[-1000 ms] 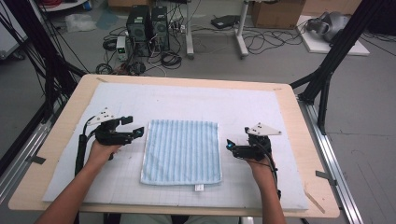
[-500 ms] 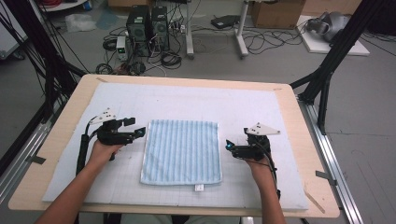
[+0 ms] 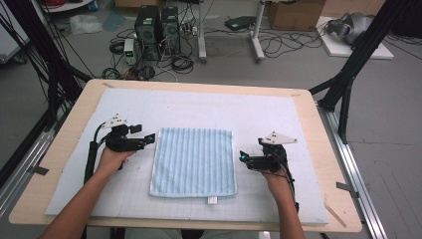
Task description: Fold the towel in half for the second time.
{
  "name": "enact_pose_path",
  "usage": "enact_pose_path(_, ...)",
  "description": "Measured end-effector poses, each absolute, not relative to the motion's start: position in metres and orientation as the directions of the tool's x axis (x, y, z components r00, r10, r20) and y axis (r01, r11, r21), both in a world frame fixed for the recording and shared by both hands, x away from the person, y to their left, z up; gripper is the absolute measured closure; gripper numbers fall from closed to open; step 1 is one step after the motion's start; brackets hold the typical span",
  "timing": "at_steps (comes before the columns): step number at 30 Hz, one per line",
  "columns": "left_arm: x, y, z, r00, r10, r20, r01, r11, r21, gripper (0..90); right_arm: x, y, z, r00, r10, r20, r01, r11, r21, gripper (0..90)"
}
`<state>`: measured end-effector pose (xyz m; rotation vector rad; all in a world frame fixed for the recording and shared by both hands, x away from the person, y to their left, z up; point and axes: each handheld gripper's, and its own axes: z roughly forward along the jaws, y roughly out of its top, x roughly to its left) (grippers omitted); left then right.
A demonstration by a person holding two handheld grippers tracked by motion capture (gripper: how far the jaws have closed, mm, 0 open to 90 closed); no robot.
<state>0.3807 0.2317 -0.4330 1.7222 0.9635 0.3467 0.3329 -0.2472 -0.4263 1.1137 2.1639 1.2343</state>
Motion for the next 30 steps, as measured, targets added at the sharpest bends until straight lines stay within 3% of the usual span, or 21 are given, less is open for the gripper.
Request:
enact_pose_path(9, 0.397, 0.215, -0.433, 0.646, 0.73, -0.225, 0.432, -0.106, 0.896, 23.6, 0.333, -0.248, -0.426, -0.591, 0.805, 0.05, 0.448, 0.276, 0.851, 11.4)
enact_pose_path(16, 0.411, 0.21, -0.449, 0.573, 0.798, -0.184, 0.511, -0.173, 0.842, 25.0, 0.333, -0.245, -0.428, -0.592, 0.804, 0.055, 0.465, 0.286, 0.838, 11.4)
enact_pose_path(22, 0.422, 0.206, -0.45, 0.563, 0.811, -0.159, 0.525, -0.202, 0.826, 29.4, 0.334, -0.244, -0.43, -0.597, 0.801, 0.052, 0.472, 0.298, 0.83, 11.4)
enact_pose_path(30, 0.425, 0.198, -0.45, 0.603, 0.784, -0.145, 0.519, -0.248, 0.818, 42.5, 0.334, -0.242, -0.43, -0.597, 0.8, 0.059, 0.48, 0.297, 0.825, 11.4)
